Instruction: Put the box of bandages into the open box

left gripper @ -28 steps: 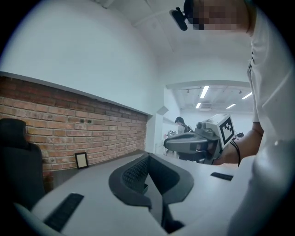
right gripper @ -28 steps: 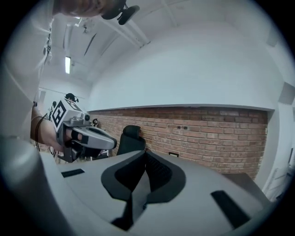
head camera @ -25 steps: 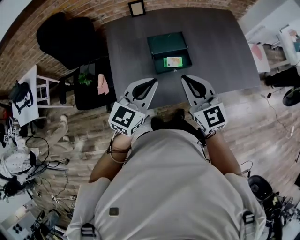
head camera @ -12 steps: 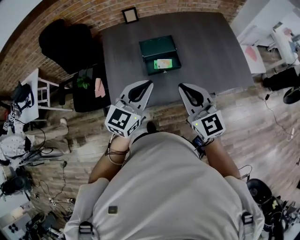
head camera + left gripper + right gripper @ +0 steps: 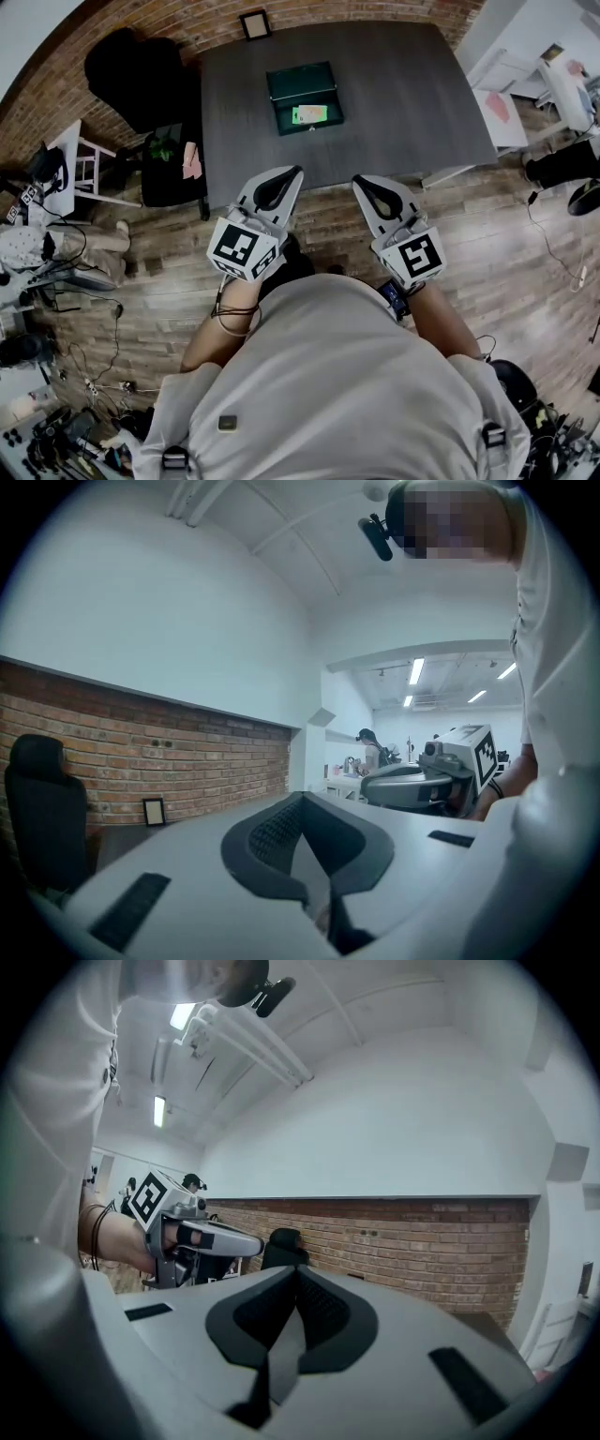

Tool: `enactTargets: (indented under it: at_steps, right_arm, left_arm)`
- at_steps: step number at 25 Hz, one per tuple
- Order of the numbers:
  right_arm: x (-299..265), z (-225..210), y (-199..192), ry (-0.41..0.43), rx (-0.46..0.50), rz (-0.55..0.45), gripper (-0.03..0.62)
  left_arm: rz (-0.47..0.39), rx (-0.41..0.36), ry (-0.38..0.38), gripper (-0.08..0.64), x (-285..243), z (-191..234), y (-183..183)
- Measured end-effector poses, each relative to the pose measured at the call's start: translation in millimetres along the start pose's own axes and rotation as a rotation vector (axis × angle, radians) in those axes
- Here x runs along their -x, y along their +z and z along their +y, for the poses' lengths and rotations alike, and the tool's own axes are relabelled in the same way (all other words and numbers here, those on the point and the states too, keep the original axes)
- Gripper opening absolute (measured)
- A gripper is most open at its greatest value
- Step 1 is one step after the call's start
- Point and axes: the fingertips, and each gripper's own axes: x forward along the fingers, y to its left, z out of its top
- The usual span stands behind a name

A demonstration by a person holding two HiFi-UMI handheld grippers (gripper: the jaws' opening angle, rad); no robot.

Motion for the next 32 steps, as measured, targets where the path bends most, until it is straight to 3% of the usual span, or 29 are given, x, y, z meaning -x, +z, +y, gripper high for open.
enactTargets:
  at_steps: [6,14,21,32]
  right_arm:
    - [31.3,19.0,-9.3,0.051,0.054,-0.041,0.021]
    - [36.2,67.9,-11.0,0.048,0.047,-0.036,0.021]
    - [38.3,125.3,6.4,-0.024,0.007,-0.004,0.021]
    - [44.0,232.2,19.2,-0.087,0.036,-0.012,0.021]
  left_arm:
    - [0.008,-0.018,0.023,0.015,27.4,-37.0,-3.7]
    - [-0.006,-0.036,0.002,0.015,72.6,-42.0,1.2]
    - [-0.020,-0.017,-0.068,0.015,128.0,-49.4,4.7]
    - [-0.039,-0.018,-0.122,0.015,238.8,-41.5,0.6]
